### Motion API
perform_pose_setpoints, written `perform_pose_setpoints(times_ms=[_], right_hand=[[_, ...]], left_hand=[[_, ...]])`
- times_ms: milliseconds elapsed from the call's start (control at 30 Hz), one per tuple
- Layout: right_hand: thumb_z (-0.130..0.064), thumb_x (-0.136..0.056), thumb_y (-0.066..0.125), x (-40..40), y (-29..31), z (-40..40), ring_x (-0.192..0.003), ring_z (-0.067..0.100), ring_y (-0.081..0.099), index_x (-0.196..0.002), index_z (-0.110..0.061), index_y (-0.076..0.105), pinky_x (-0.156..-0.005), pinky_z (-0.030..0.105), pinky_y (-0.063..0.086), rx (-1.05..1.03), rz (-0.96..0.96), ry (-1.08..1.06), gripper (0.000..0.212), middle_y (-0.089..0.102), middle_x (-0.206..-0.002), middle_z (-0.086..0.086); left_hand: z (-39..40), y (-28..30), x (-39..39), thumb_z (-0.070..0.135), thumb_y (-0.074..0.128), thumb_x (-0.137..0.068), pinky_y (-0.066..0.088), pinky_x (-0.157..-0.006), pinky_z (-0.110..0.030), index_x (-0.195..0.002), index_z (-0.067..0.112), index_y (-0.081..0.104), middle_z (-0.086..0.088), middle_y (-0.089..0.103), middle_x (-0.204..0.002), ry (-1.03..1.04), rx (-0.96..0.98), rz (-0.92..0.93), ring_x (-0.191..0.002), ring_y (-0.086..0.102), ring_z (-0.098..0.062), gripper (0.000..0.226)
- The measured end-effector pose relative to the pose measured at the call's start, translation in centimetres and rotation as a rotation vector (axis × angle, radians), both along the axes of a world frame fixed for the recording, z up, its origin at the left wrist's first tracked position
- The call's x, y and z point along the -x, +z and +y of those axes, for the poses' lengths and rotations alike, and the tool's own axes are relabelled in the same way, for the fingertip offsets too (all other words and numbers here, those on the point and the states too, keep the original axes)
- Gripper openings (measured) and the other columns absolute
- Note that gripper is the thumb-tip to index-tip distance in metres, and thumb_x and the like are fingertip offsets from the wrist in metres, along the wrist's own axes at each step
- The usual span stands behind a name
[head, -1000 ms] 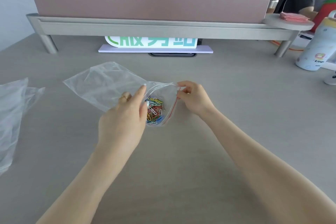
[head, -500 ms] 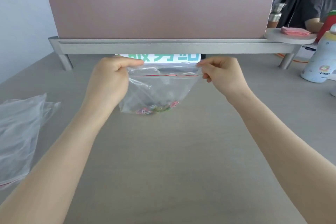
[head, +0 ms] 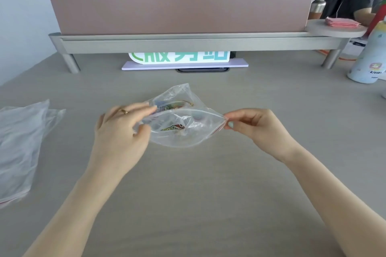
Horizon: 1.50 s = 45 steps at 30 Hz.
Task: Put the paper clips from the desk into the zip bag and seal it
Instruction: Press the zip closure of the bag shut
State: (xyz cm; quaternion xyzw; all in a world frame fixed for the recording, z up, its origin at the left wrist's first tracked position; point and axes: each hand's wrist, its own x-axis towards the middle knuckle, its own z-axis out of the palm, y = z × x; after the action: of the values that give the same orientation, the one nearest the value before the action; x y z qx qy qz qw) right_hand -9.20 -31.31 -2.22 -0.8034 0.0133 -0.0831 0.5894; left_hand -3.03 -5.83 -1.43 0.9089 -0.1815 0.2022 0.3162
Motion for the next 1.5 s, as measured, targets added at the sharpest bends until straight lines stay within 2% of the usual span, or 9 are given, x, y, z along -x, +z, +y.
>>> perform_pose_setpoints(times_ms=[100, 233, 400, 467, 633, 767, 900, 1100, 1500], right_hand=[[-0.009, -0.082, 0.066, 0.1, -0.6, 1.0, -0.086, 0.011, 0.068, -0.082, -0.019, 0.073, -0.085, 0.027, 0.052, -0.011, -0.084, -0.009, 0.013, 0.074, -0.087, -0.004], [-0.008, -0.083, 0.065, 0.1, -1.3, 1.9, -0.084, 0.007, 0.068, -0.083, -0.024, 0.072, -0.08, 0.018, 0.05, 0.083, -0.164, -0.021, 0.017, 0.073, -0.084, -0.009], [-0.008, -0.081, 0.067, 0.4, -2.4, 1.7, -0.079, 0.003, 0.062, -0.084, -0.019, 0.074, -0.075, 0.011, 0.043, 0.291, -0.236, -0.025, 0.013, 0.065, -0.083, -0.011], [-0.011, -0.08, 0.068, 0.3, -2.7, 1.5, -0.079, 0.004, 0.061, -0.086, -0.019, 0.074, -0.073, 0.012, 0.043, 0.356, -0.271, -0.028, 0.011, 0.063, -0.083, -0.012], [-0.017, -0.079, 0.067, 0.2, -3.0, 1.2, -0.078, 0.004, 0.059, -0.084, -0.021, 0.074, -0.072, 0.015, 0.044, 0.409, -0.327, -0.016, 0.009, 0.061, -0.084, -0.015], [-0.017, -0.078, 0.068, 0.4, -3.0, 1.1, -0.079, 0.003, 0.059, -0.083, -0.021, 0.072, -0.073, 0.013, 0.042, 0.402, -0.319, 0.014, 0.008, 0.06, -0.083, -0.016], [-0.011, -0.079, 0.069, 0.7, -2.6, 1.1, -0.081, 0.003, 0.061, -0.08, -0.025, 0.071, -0.077, 0.007, 0.039, 0.272, -0.244, 0.045, 0.014, 0.062, -0.086, -0.01], [-0.006, -0.079, 0.068, 0.9, -2.4, 1.3, -0.08, 0.002, 0.061, -0.077, -0.026, 0.07, -0.074, 0.006, 0.04, 0.243, -0.175, 0.047, 0.021, 0.063, -0.086, -0.01], [-0.008, -0.079, 0.069, 1.1, -2.1, 1.2, -0.078, 0.003, 0.06, -0.079, -0.016, 0.072, -0.072, 0.008, 0.04, 0.299, -0.159, 0.071, 0.009, 0.062, -0.081, -0.01]], left_hand=[[-2.0, 0.5, 2.0, 0.044, 0.046, -0.076, 0.022, -0.108, -0.051, -0.115, 0.022, 0.064, 0.003, 0.061, -0.119, -0.045, -0.121, -0.276, -0.114, 0.041, -0.019, 0.048], [-6.0, -1.0, 3.3, 0.055, 0.051, -0.073, 0.007, -0.109, -0.049, -0.119, 0.022, 0.06, 0.002, 0.06, -0.119, -0.213, -0.353, -0.314, -0.12, 0.04, -0.019, 0.057], [-8.0, -2.4, 2.5, 0.021, 0.074, -0.067, 0.015, -0.104, -0.048, -0.08, 0.019, 0.068, 0.005, 0.069, -0.087, -0.202, -0.379, -0.336, -0.097, 0.061, -0.021, 0.015], [-8.1, -2.7, 2.4, 0.018, 0.066, -0.07, 0.018, -0.104, -0.045, -0.072, 0.018, 0.068, 0.005, 0.068, -0.077, -0.169, -0.37, -0.355, -0.083, 0.064, -0.022, 0.003], [-7.6, -3.9, 2.7, 0.024, 0.044, -0.085, 0.023, -0.1, -0.037, -0.069, 0.017, 0.065, 0.007, 0.064, -0.062, -0.181, -0.341, -0.345, -0.066, 0.063, -0.02, 0.028], [-7.4, -4.2, 2.7, 0.018, 0.043, -0.087, 0.029, -0.094, -0.034, -0.071, 0.015, 0.065, 0.005, 0.053, -0.046, -0.219, -0.277, -0.368, -0.056, 0.059, -0.021, 0.027], [-7.5, -4.2, 2.8, 0.017, 0.046, -0.087, 0.03, -0.09, -0.032, -0.073, 0.015, 0.063, 0.005, 0.052, -0.046, -0.243, -0.233, -0.342, -0.055, 0.057, -0.021, 0.022], [-7.3, -4.3, 2.7, 0.031, 0.049, -0.08, 0.027, -0.084, -0.029, -0.071, 0.019, 0.062, 0.009, 0.062, -0.058, -0.283, -0.2, -0.215, -0.066, 0.061, -0.017, 0.02], [-7.4, -4.6, 2.9, 0.028, 0.05, -0.08, 0.027, -0.073, -0.027, -0.07, 0.019, 0.065, 0.008, 0.064, -0.06, -0.338, -0.031, -0.129, -0.066, 0.049, -0.009, 0.02]])
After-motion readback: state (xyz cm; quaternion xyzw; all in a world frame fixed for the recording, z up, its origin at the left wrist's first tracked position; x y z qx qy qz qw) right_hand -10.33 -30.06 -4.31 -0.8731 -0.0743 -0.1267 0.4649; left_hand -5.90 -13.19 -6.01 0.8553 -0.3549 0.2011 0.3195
